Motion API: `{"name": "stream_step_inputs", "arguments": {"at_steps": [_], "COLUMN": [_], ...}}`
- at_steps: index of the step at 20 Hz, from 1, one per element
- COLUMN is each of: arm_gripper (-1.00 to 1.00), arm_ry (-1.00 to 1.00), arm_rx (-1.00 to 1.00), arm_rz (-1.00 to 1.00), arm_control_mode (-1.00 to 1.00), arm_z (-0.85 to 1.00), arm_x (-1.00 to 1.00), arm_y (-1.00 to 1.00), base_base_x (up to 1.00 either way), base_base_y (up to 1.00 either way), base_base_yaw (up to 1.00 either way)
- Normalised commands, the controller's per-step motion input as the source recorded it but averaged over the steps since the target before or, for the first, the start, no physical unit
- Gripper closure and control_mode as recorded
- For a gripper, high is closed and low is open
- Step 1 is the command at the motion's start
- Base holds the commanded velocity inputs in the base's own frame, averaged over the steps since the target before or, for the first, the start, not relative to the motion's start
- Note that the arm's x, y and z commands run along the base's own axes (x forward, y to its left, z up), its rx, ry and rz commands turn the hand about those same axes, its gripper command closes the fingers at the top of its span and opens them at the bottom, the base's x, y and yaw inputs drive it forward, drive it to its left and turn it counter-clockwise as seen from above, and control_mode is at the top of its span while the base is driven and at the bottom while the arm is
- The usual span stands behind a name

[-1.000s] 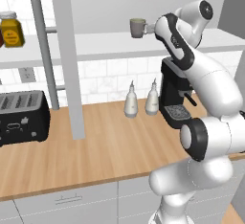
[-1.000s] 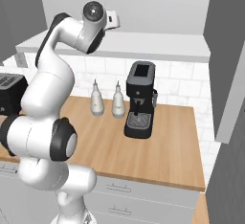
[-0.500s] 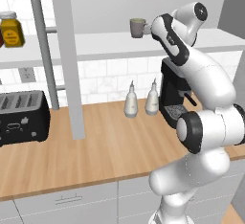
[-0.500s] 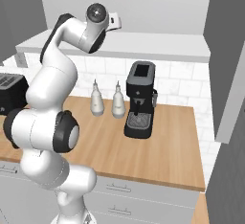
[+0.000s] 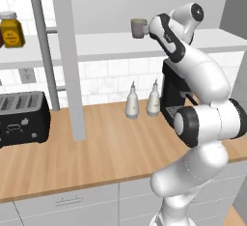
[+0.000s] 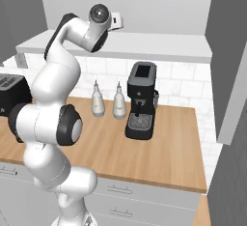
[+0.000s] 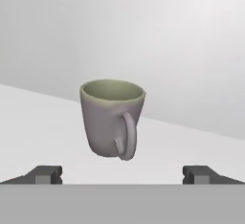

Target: Gather all objects into one cabinet and sort the glasses and bowls to opposite sides.

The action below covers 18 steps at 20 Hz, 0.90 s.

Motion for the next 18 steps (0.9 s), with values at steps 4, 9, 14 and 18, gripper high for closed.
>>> {"name": "stream_step_inputs", "arguments": {"at_steps": [4, 9, 14, 18], "arm_gripper": [-1.0, -1.0, -1.0, -1.0], "arm_ry": [0.0, 0.0, 0.0, 0.0], "arm_rx": [0.0, 0.0, 0.0, 0.0], "arm_rz": [0.0, 0.0, 0.0, 0.02], "arm_control_mode": [-1.0, -1.0, -1.0, -1.0], "arm_z": [-0.08, -0.05, -0.05, -0.14], "arm_x": [0.35, 0.25, 0.24, 0.21], "arm_y": [0.0, -0.01, 0.0, 0.0], "base_base_x": [0.0, 0.0, 0.0, 0.0], "base_base_y": [0.0, 0.0, 0.0, 0.0], "base_base_yaw": [0.0, 0.0, 0.0, 0.0]}}
